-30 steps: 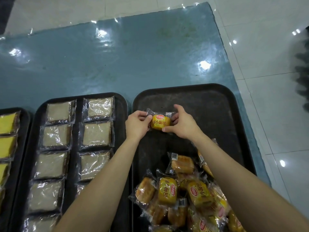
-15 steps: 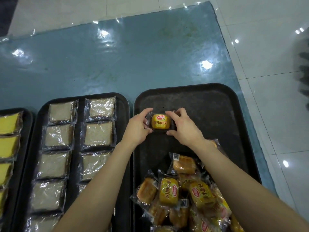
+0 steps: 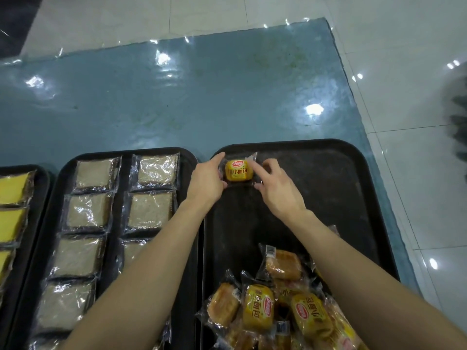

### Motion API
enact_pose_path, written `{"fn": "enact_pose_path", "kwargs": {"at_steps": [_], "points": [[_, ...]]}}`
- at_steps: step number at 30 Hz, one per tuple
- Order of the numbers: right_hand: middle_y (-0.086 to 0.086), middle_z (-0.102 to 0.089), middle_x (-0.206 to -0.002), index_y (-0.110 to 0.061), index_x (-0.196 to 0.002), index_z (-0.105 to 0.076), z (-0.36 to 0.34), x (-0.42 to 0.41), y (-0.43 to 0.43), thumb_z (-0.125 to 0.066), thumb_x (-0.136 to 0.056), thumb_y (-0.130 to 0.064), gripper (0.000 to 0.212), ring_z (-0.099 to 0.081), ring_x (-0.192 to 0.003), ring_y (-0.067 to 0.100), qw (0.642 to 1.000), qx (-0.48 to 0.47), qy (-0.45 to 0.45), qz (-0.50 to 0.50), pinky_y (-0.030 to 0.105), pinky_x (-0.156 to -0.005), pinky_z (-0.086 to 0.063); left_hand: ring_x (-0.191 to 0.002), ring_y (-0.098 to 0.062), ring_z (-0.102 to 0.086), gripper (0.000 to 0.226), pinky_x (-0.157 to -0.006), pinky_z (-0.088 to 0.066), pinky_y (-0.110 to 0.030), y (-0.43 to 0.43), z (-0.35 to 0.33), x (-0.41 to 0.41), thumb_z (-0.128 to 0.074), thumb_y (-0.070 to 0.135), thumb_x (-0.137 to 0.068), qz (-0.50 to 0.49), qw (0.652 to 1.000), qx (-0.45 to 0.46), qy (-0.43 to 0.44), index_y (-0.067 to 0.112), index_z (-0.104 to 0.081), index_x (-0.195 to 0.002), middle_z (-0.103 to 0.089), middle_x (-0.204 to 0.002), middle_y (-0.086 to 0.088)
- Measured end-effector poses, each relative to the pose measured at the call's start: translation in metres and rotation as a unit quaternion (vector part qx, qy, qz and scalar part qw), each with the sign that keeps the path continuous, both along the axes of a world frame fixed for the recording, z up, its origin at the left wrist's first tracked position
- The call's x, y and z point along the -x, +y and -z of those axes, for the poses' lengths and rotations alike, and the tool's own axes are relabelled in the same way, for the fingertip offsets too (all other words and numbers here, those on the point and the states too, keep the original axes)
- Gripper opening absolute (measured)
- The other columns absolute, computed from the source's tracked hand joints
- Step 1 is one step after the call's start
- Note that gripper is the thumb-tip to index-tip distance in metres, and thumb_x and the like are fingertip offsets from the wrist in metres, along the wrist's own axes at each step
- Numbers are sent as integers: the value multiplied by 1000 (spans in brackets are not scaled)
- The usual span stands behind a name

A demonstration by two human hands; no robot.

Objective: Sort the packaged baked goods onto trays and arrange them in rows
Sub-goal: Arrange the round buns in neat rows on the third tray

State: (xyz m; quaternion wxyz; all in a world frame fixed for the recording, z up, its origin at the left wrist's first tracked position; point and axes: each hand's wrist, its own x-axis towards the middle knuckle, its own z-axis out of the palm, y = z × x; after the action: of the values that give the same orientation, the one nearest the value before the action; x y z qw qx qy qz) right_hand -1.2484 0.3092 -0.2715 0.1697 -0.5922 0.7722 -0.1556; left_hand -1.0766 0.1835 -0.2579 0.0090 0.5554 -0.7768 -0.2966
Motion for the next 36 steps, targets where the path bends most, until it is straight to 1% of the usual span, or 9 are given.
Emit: {"fn": "enact_pose_path", "kwargs": {"at_steps": [5, 7, 13, 18, 21, 24, 27, 31, 36], "points": [[9, -51, -151, -35, -170, -28, 11, -7, 1, -60, -111, -24, 68, -50, -138, 29, 1000, -7, 20, 18, 46, -115, -51, -138, -30, -54, 78, -111, -52, -46, 35, -11, -2, -84, 6, -88, 95, 971, 217, -40, 23, -50, -156, -50, -150, -10], [8, -51, -149, -35, -171, -26, 9, -9, 2, -61, -110, -23, 71, -51, -136, 28, 999, -1, 10, 32, 47, -114, -51, -146, -31, -48, 71, -116, -48, -47, 50, -11, -2, -77, 3, -90, 157, 957, 243, -27, 20, -52, -154, -49, -156, -12], [4, -49, -162, -28, -172, -21, -12, -8, 0, -75, -101, -18, 90, -51, -148, 24, 989, -60, -82, 111, 47, -118, -51, -164, -29, -26, 86, -130, -34, -47, 64, -8, -3, -76, 3, -95, 178, 961, 206, -45, 19, -34, -169, -29, -176, -10], [-8, -70, -133, -30, -143, -65, -63, -3, 40, -75, -102, -29, 42, -67, -118, 7, 984, -106, -134, 54, 33, -102, -59, -166, -30, -24, 80, -132, -30, -49, 73, -13, -19, -73, 2, -97, 208, 957, 197, -55, 21, -39, -168, -27, -178, -12], [-13, -70, -110, -33, -120, -74, -93, -10, 84, -76, -98, -46, 26, -67, -102, 6, 988, -131, -86, 2, 33, -92, -61, -154, -27, -45, 61, -127, -41, -47, 95, -16, -33, -73, 7, -99, 220, 959, 171, -57, 21, -56, -155, -50, -164, -8], [-9, -65, -118, -33, -134, -67, -98, -27, 119, -73, -91, -66, 55, -62, -109, 13, 974, -223, 3, -42, 33, -88, -55, -143, -23, -53, 53, -119, -47, -42, 119, -16, -49, -66, 8, -103, 226, 963, 130, -63, 22, -59, -154, -58, -156, -2], [-2, -63, -131, -29, -146, -58, -93, -45, 137, -75, -89, -64, 70, -61, -120, 20, 958, -269, 60, -75, 36, -95, -53, -160, -26, -36, 65, -130, -34, -42, 137, -11, -64, -64, 5, -102, 248, 959, 93, -105, 21, -48, -163, -36, -175, -6], [4, -67, -135, -23, -150, -51, -91, -61, 138, -75, -92, -51, 68, -62, -128, 26, 954, -243, 151, -92, 39, -106, -53, -168, -26, -17, 85, -137, -18, -42, 146, -10, -78, -67, 8, -100, 279, 947, 56, -148, 23, -27, -173, -12, -183, -7], [3, -73, -111, -22, -142, -55, -94, -63, 139, -66, -96, -39, 49, -70, -103, 25, 976, -185, 110, -11, 42, -88, -61, -169, -23, -13, 87, -137, -15, -41, 139, -13, -76, -67, 11, -102, 287, 946, 25, -152, 26, -22, -174, -8, -184, -5]]}}
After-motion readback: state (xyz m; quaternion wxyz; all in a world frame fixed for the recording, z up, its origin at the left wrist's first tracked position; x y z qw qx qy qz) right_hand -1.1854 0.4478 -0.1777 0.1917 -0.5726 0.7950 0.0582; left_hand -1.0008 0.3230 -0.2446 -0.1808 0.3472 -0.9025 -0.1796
